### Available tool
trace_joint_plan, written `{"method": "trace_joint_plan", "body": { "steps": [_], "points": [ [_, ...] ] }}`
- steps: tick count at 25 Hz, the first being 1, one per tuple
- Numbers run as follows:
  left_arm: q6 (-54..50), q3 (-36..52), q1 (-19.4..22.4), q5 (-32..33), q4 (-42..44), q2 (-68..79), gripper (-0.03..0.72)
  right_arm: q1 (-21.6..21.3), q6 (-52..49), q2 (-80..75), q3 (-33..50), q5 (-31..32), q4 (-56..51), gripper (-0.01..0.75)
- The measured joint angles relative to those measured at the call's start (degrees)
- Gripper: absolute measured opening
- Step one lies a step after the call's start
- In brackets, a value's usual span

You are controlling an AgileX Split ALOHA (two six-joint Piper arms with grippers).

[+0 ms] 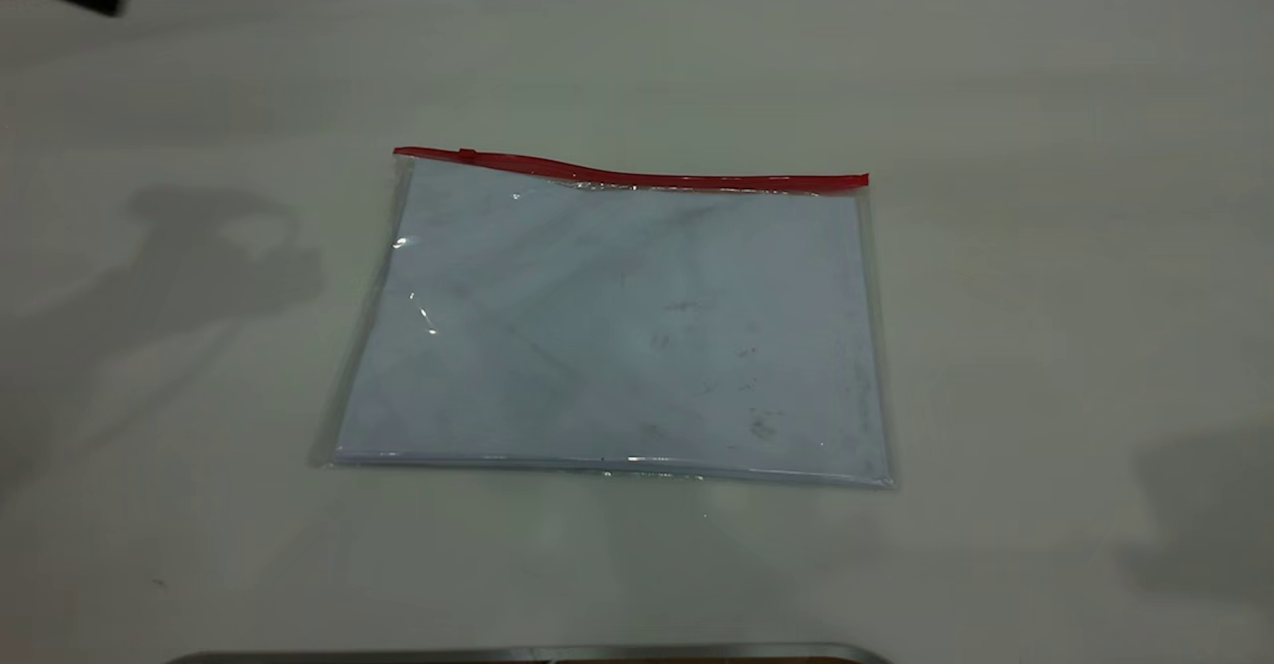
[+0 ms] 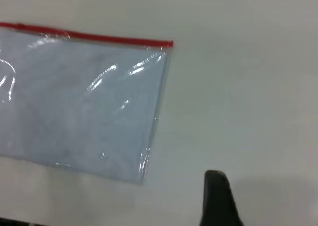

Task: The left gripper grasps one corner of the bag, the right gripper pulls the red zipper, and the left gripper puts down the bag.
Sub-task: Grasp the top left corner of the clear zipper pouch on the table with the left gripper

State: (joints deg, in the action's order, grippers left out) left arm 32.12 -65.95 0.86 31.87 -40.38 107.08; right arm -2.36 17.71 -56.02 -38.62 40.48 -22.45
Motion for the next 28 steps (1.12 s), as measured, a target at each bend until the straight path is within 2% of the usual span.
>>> {"method": "trace_joint_plan", "body": {
  "steps": [3,8,14,21,28],
  "points": [
    [7.45,-7.15,0.11,3.82,-1.66,7.13,0.59,0.0,0.97,-3.56,0.0,-2.15,-0.25,0.526],
    [16.04,-12.82,0.11,8.36,-1.86,15.97,0.59,0.0,1.95,-8.22,0.0,-5.56,-0.56,0.526],
    [24.52,-13.49,0.11,5.9,-6.92,22.89,0.59,0.0,2.29,-11.38,0.0,-6.46,-0.82,0.526],
    [40.25,-13.67,0.11,2.43,-21.06,29.7,0.59,0.0,3.07,-11.95,0.0,-6.77,-1.63,0.526],
    [47.41,-14.24,-0.23,0.44,-29.48,34.3,0.59,0.0,3.4,-11.95,0.0,-6.77,-1.86,0.526]
  ]
}}
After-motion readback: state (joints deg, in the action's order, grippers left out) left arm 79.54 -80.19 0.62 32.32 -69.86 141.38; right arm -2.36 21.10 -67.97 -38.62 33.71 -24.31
